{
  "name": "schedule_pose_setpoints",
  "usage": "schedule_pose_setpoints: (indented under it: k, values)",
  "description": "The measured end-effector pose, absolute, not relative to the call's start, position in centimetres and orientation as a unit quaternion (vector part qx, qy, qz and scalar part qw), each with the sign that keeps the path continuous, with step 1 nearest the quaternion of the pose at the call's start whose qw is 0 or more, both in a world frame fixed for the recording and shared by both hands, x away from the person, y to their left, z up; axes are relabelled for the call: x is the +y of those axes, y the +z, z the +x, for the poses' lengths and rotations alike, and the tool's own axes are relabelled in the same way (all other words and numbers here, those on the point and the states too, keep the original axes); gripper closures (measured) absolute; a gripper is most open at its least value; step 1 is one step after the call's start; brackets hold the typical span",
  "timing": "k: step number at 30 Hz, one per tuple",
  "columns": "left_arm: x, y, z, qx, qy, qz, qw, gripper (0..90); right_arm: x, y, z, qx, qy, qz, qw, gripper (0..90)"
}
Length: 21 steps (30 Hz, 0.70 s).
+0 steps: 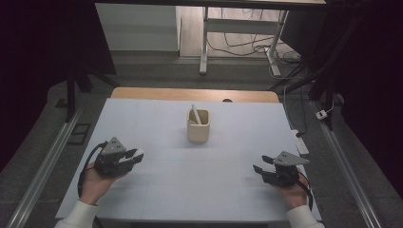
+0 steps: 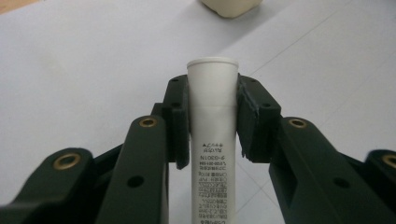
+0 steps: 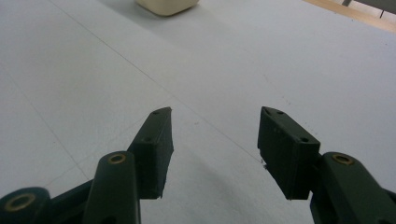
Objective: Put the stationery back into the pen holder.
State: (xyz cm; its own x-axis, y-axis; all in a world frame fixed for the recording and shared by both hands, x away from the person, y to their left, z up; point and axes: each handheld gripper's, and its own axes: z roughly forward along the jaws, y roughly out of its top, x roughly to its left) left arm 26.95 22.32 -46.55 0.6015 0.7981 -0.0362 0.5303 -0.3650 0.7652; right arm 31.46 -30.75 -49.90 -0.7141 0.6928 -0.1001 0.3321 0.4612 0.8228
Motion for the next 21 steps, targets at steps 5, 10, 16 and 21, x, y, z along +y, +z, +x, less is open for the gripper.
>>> schedule_pose_setpoints:
  k: [5,10,16,21]
  values:
    - [22.1,-46.1,27.1,0.406,0.177,0.804,0.397,66.4,-30.7,-49.9,31.5,0.828,0.416,0.308,0.215,44.5]
    - [21.8,-45.6,27.5,0.395,0.178,0.801,0.413,66.4,-30.7,-49.9,31.4,0.827,0.418,0.31,0.213,44.3]
    - [20.9,-45.3,28.6,0.386,0.178,0.802,0.419,66.3,-30.8,-49.9,31.4,0.82,0.424,0.317,0.216,41.1]
    - [20.2,-45.0,29.4,0.378,0.178,0.799,0.433,66.3,-30.8,-50.0,31.5,0.823,0.422,0.316,0.212,39.3]
